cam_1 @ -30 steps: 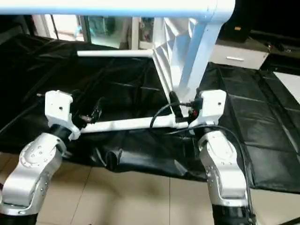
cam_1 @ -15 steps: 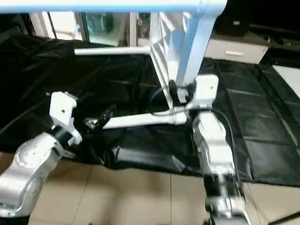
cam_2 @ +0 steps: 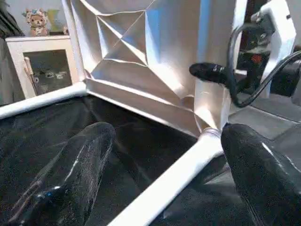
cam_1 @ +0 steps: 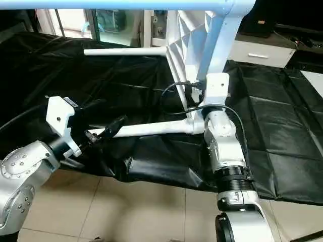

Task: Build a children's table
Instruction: Flip table

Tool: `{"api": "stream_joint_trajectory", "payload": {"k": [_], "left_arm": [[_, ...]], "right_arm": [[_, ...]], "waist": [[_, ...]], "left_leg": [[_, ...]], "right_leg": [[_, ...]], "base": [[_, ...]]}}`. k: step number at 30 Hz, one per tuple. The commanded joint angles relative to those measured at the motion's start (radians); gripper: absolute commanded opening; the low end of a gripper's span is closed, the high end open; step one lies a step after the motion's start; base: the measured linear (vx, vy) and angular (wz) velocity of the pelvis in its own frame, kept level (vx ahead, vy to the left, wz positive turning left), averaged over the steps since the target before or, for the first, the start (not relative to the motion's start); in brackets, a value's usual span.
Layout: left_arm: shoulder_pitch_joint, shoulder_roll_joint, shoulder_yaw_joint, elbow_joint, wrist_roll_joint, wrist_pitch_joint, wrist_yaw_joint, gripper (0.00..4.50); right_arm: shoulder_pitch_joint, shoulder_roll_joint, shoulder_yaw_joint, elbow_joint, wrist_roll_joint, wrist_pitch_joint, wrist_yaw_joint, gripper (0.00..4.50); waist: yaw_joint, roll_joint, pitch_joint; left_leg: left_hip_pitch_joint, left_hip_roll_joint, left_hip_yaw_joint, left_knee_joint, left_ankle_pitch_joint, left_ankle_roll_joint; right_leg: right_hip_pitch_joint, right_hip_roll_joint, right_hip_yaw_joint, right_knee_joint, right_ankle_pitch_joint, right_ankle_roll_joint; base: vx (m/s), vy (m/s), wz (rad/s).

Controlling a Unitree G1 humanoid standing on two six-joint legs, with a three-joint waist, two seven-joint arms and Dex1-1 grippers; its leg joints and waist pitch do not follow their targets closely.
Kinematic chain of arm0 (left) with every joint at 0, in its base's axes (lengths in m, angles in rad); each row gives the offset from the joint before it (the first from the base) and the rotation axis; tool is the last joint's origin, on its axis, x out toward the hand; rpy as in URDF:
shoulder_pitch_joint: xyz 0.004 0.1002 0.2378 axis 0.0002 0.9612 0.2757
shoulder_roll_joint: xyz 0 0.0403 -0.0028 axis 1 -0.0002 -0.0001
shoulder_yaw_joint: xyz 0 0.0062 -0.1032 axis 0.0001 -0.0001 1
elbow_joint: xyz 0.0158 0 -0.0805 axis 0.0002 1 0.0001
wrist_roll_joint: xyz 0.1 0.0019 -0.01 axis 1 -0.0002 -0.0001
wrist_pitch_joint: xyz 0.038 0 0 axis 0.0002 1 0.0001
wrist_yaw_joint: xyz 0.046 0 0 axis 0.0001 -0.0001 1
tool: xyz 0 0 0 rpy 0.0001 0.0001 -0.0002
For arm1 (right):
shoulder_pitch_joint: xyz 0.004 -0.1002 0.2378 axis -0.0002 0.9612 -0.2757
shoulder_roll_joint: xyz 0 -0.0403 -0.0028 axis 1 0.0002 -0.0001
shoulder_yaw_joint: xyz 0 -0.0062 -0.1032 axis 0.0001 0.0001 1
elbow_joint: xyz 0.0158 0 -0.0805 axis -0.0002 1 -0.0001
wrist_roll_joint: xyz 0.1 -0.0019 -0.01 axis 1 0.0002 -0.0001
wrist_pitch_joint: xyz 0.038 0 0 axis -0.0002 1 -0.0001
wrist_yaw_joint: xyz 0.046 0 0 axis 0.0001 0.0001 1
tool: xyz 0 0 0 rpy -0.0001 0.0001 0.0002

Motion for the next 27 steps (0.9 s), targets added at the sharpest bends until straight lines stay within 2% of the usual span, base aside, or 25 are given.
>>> {"api": "stream_joint_trajectory", "payload": {"k": [1,9,11,13,15,17,21,24,27], "left_arm": [[0.000,0.008,-0.004,-0.028,-0.011,0.017,0.001,4.13],[-0.004,0.013,-0.014,-0.033,-0.001,0.020,-0.002,4.13],[-0.005,0.014,-0.015,-0.036,0.000,0.023,-0.001,4.13],[-0.006,0.016,-0.017,-0.040,-0.001,0.026,-0.003,4.13],[-0.004,0.021,-0.020,-0.045,-0.001,0.026,-0.007,4.13],[0.000,0.028,-0.024,-0.053,-0.001,0.025,-0.015,4.13],[0.002,0.036,-0.026,-0.060,-0.001,0.024,-0.022,4.13],[-0.001,0.039,-0.025,-0.067,-0.002,0.028,-0.023,4.13],[0.000,0.048,-0.027,-0.077,-0.002,0.029,-0.028,4.13]], "right_arm": [[-0.003,0.000,-0.024,0.013,0.002,0.009,-0.013,4.46],[0.014,0.006,-0.021,0.070,0.013,-0.005,-0.007,4.46],[0.015,0.007,-0.026,0.078,0.011,-0.006,-0.003,4.11],[0.013,0.007,-0.029,0.086,0.010,-0.001,-0.001,4.08],[0.012,0.007,-0.031,0.096,0.011,0.004,0.003,3.73],[0.009,0.008,-0.030,0.108,0.015,0.002,0.011,3.67],[0.008,0.012,-0.032,0.124,0.023,0.002,0.020,3.22],[0.007,0.014,-0.037,0.134,0.029,0.003,0.021,3.08],[0.003,0.012,-0.041,0.145,0.032,0.002,0.023,2.72]], "waist": [[0.003,0.008,-0.058],[0.004,0.011,-0.060],[0.005,0.010,-0.061],[0.006,0.011,-0.061],[0.008,0.013,-0.061],[0.008,0.014,-0.061],[0.009,0.012,-0.060],[0.010,0.012,-0.060],[0.011,0.008,-0.060]], "left_leg": [[0.010,0.057,-0.010,-0.093,-0.123,-0.025],[0.008,0.056,-0.010,-0.092,-0.113,-0.027],[0.009,0.056,-0.010,-0.091,-0.106,-0.025],[0.008,0.056,-0.010,-0.091,-0.104,-0.024],[0.009,0.056,-0.010,-0.092,-0.111,-0.025],[0.009,0.057,-0.010,-0.092,-0.118,-0.026],[0.009,0.058,-0.009,-0.093,-0.133,-0.031],[0.010,0.058,-0.009,-0.093,-0.125,-0.030],[0.009,0.057,-0.008,-0.093,-0.118,-0.028]], "right_leg": [[0.048,-0.073,0.047,-0.058,-0.089,-0.185],[0.048,-0.071,0.047,-0.057,-0.068,-0.185],[0.048,-0.071,0.047,-0.056,-0.055,-0.187],[0.049,-0.071,0.047,-0.055,-0.050,-0.189],[0.048,-0.071,0.046,-0.056,-0.054,-0.190],[0.048,-0.071,0.046,-0.055,-0.063,-0.191],[0.047,-0.072,0.047,-0.057,-0.079,-0.191],[0.047,-0.072,0.046,-0.056,-0.071,-0.190],[0.047,-0.071,0.046,-0.056,-0.068,-0.190]], "base": [[0.000,0.000,0.00],[0.000,0.000,0.00],[0.000,0.000,0.00],[0.000,0.000,0.00],[0.000,0.000,0.00],[0.000,0.000,0.00],[0.000,0.000,0.00],[0.000,0.000,0.00],[0.000,0.000,0.00]]}}
